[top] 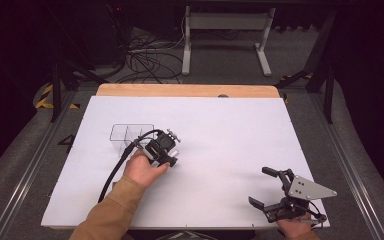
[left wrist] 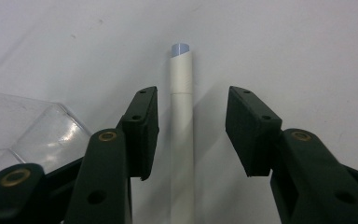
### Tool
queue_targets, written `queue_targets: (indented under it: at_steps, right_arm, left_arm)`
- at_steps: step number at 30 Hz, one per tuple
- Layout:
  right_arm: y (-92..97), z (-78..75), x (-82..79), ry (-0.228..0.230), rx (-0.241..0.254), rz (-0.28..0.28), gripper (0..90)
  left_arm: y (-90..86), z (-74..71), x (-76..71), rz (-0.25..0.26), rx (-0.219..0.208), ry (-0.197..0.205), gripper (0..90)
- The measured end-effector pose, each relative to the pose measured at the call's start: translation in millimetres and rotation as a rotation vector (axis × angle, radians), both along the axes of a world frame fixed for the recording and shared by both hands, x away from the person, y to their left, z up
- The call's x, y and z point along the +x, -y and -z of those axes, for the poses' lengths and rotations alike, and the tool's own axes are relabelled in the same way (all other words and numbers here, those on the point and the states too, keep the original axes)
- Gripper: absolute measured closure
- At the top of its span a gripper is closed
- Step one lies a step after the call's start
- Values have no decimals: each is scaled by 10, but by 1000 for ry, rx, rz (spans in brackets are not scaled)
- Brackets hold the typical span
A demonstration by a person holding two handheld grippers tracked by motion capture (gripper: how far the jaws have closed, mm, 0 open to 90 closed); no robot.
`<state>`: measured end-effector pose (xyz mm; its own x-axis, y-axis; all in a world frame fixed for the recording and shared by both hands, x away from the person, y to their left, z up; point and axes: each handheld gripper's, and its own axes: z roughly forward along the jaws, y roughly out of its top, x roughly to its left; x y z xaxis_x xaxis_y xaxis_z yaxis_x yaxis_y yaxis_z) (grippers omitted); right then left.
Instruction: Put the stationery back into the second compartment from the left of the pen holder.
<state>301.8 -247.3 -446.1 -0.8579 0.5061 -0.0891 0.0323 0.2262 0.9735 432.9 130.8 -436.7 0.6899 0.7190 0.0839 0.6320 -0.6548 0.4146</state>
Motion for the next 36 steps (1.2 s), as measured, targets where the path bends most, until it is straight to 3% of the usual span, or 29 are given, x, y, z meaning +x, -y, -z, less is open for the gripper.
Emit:
queue_targets:
  at_steps: [15,27,36]
  right_arm:
    - [-16,3,-5,2,-5,-17,29]
    - [-34,10,-2,2,-13,-31,29]
    - [-41,12,-4,0,-19,-34,30]
  left_arm:
    - [-50,54,79,-16,-15,-66,662]
    - [-73,51,103,-24,-8,-63,754]
    - [-30,50,90,26,32,-45,785]
